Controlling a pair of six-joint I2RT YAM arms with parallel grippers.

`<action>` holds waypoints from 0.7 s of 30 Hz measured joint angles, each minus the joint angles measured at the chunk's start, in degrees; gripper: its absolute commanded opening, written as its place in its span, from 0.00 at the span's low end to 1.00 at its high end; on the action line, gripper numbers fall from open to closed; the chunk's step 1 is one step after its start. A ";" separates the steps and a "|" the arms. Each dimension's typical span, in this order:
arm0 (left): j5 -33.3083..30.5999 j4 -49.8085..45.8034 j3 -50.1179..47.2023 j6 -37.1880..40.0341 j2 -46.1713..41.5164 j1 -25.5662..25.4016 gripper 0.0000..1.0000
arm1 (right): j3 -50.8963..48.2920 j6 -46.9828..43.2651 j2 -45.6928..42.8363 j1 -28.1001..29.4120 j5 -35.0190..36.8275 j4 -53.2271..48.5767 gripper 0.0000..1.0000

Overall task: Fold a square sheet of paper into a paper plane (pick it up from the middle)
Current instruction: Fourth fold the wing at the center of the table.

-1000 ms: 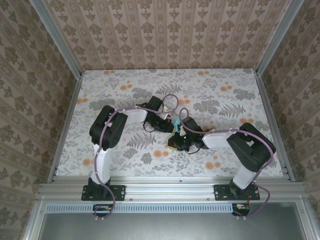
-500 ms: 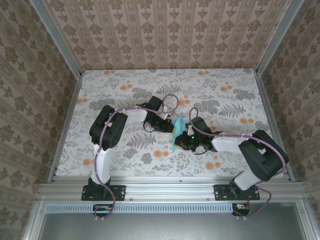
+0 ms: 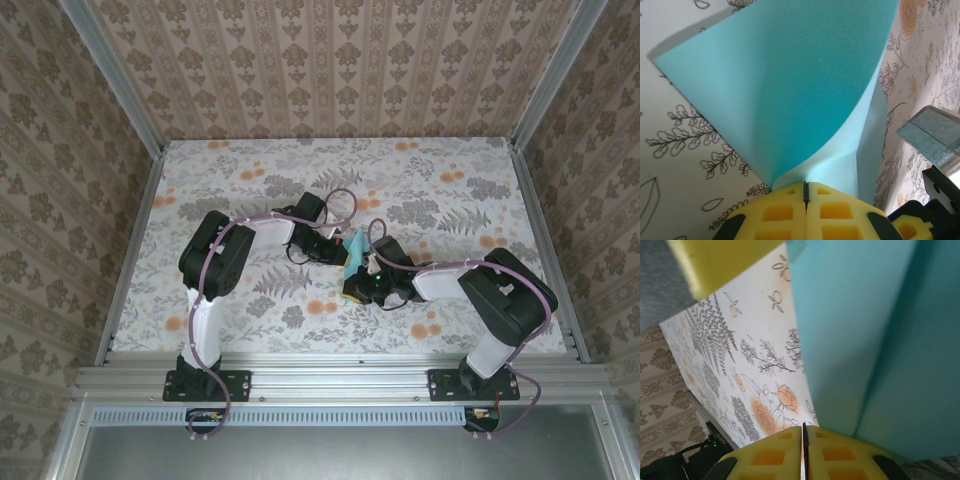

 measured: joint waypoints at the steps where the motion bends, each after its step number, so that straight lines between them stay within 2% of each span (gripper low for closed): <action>1: 0.00 0.00 0.00 0.02 0.00 0.00 0.00 | 0.11 0.00 0.24 0.07 -0.04 0.31 0.12; 21: -0.15 -0.33 0.44 -0.02 -0.68 -0.02 0.00 | 0.46 -1.97 2.03 0.92 0.00 0.44 0.11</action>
